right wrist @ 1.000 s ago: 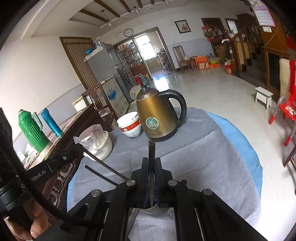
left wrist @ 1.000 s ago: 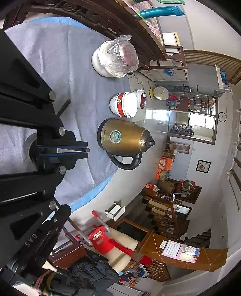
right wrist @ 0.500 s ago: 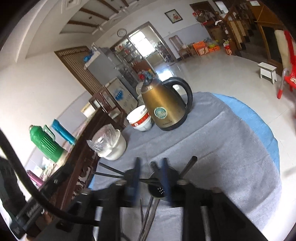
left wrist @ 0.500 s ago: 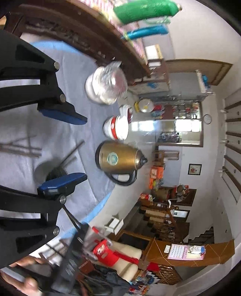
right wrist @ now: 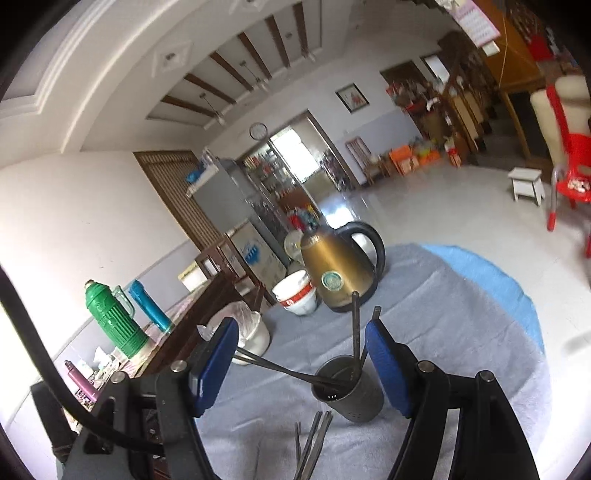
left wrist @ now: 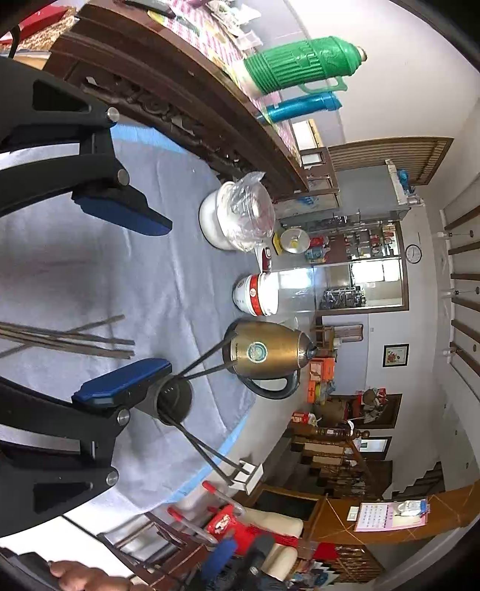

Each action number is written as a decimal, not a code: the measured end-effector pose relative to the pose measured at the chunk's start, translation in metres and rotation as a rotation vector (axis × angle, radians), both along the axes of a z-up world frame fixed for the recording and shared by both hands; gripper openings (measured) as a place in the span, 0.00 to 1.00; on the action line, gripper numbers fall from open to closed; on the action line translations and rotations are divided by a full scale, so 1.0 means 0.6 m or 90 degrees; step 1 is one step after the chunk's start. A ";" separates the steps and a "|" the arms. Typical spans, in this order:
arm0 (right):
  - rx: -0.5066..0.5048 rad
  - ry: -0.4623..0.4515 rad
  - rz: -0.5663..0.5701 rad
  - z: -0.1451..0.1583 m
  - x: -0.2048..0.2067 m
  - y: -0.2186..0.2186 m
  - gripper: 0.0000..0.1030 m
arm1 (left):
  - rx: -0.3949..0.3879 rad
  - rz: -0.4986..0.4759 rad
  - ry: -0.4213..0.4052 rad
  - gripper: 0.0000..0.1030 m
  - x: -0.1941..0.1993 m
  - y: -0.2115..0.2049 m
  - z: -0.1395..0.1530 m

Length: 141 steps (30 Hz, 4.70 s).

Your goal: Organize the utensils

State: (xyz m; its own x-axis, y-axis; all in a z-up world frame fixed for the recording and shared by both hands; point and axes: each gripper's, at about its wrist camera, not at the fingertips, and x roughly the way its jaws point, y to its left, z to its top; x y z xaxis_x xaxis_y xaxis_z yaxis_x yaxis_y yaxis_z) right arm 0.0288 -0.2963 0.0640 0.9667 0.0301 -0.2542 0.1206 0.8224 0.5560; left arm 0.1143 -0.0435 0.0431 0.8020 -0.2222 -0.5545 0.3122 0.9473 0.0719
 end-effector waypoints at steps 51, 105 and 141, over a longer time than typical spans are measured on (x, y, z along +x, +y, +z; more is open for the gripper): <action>-0.169 0.109 0.196 -0.218 -0.017 0.087 0.67 | 0.151 0.121 0.151 0.68 0.006 0.054 -0.146; -0.070 0.332 0.111 -0.227 0.097 0.114 0.39 | 0.035 -0.035 0.144 0.68 0.051 0.090 -0.137; 0.003 0.443 0.268 -0.363 0.251 0.188 0.27 | -0.055 -0.037 0.406 0.68 0.061 0.085 -0.321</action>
State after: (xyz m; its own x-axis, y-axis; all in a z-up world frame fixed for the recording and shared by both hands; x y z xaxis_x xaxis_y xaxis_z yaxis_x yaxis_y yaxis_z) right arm 0.1796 -0.1835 -0.1536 0.4949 0.3588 -0.7914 0.1211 0.8734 0.4717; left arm 0.1509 0.0074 -0.1493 0.3063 -0.3207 -0.8963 0.3199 0.9215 -0.2204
